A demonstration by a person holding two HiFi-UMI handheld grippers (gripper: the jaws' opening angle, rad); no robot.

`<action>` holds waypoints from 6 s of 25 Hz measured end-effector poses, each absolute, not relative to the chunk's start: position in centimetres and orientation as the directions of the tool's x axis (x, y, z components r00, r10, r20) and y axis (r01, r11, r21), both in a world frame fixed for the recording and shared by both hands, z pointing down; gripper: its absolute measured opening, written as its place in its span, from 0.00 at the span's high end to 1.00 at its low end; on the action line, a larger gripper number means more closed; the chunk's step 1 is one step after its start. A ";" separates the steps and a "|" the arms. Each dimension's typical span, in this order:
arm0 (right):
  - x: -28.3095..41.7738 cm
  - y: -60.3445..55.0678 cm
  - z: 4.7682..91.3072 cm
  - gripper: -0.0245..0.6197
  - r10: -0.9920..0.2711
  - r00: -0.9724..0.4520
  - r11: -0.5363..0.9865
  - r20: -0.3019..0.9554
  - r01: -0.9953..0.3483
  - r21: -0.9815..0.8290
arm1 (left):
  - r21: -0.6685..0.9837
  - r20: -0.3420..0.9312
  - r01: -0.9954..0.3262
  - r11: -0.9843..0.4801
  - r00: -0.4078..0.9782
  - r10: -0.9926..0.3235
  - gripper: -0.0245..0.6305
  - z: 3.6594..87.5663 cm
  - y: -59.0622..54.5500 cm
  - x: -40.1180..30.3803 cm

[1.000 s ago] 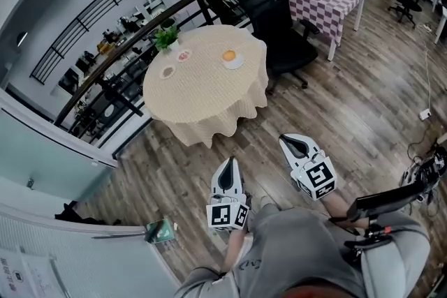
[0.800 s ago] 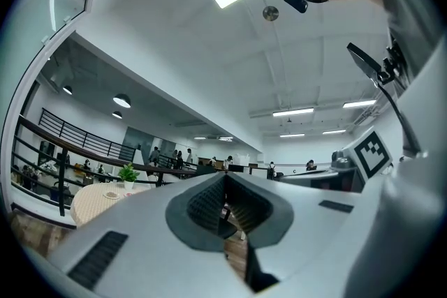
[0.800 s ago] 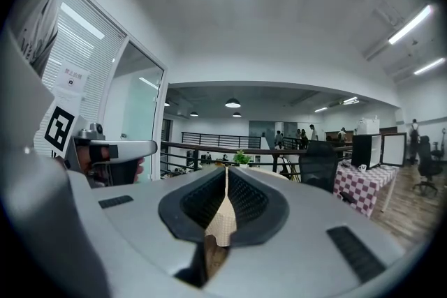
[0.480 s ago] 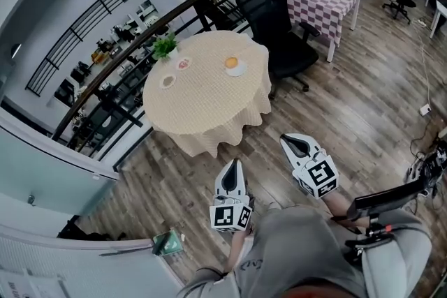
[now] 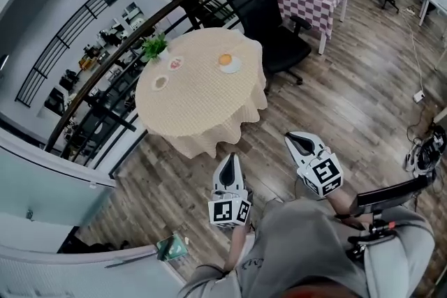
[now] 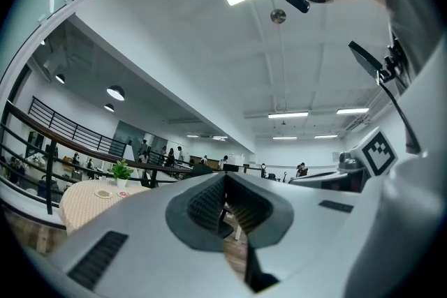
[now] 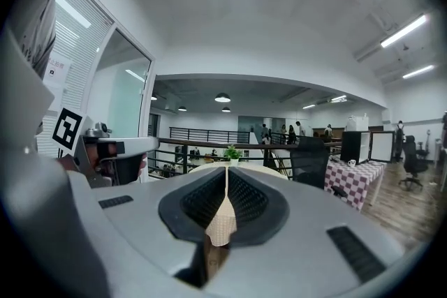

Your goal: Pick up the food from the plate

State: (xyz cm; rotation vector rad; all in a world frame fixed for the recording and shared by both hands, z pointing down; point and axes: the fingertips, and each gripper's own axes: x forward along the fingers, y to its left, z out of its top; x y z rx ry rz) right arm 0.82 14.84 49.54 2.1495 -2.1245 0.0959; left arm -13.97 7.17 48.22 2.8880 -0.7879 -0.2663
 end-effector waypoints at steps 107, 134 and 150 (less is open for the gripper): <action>12.2 -40.2 49.0 0.48 -0.864 -0.471 0.487 0.176 -0.872 0.054 | 0.170 -0.095 -0.866 -0.470 0.460 -0.883 0.95 46.6 -35.6 -5.7; 21.3 -49.9 71.9 0.47 -0.606 -0.207 0.702 0.768 -0.594 0.394 | 0.181 -0.042 -0.902 -0.391 0.390 -0.920 0.95 47.4 -36.3 -7.6; 26.8 -55.7 86.1 0.48 -0.459 -0.069 0.762 0.886 -0.543 0.353 | 0.155 -0.019 -0.920 -0.361 0.362 -0.932 0.95 46.6 -35.8 -8.4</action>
